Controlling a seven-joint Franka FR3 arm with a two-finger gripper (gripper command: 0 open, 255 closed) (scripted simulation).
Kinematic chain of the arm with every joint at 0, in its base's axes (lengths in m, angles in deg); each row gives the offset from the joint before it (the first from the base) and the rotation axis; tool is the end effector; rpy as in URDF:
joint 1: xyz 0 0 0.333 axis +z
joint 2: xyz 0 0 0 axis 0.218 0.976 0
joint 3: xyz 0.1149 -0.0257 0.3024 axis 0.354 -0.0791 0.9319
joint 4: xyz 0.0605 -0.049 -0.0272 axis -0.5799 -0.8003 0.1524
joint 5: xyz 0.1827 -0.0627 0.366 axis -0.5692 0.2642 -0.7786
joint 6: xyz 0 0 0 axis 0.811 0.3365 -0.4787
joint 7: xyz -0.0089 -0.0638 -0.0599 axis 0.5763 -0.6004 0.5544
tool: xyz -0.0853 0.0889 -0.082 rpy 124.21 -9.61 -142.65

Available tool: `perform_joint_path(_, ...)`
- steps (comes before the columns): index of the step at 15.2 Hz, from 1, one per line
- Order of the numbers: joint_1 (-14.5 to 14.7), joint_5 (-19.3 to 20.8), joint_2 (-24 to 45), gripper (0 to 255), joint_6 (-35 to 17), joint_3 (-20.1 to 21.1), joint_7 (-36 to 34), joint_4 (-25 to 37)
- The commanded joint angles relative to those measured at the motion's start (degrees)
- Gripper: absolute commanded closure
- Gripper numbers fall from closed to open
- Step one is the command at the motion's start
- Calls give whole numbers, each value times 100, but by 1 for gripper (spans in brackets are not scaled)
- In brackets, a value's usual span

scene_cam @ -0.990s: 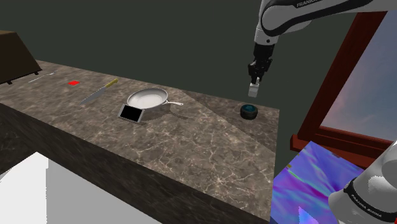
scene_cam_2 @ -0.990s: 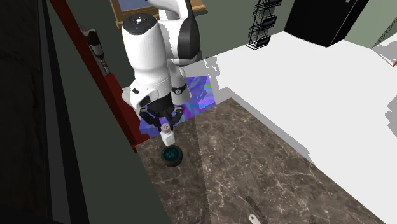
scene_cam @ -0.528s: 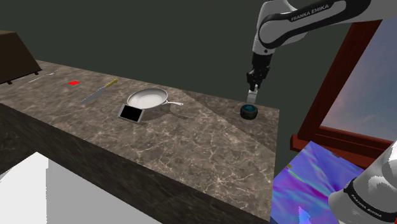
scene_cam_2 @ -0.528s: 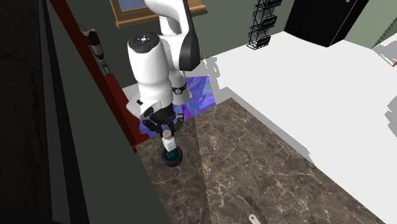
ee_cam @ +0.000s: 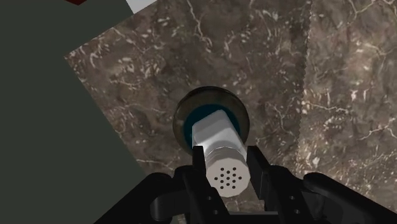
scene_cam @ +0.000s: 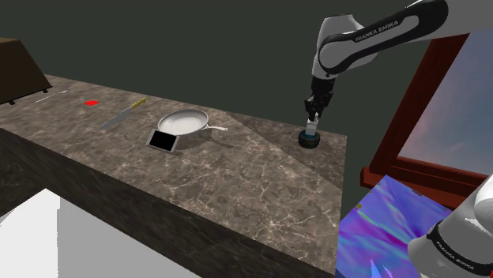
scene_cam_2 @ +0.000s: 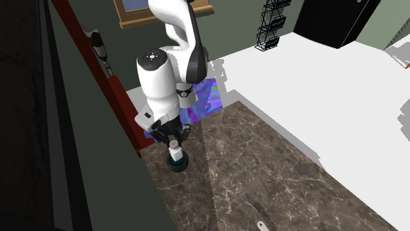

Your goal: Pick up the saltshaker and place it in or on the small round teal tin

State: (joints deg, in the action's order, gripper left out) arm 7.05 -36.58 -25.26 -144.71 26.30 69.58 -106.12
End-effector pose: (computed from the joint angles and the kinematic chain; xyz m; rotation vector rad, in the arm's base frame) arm 0.5391 -0.0372 0.3795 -3.1301 0.0395 -0.0202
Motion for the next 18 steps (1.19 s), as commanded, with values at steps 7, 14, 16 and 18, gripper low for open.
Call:
perform_joint_path(7, -2, 0, 13, 255, -41, -2, 4, -25)
perform_joint_path(14, -3, 0, -62, 0, 149, -4, 5, 90)
perform_joint_path(16, -6, 0, -189, 0, 530, -7, 6, 344)
perform_joint_path(18, -7, 0, -231, 0, 680, -9, 6, 452)
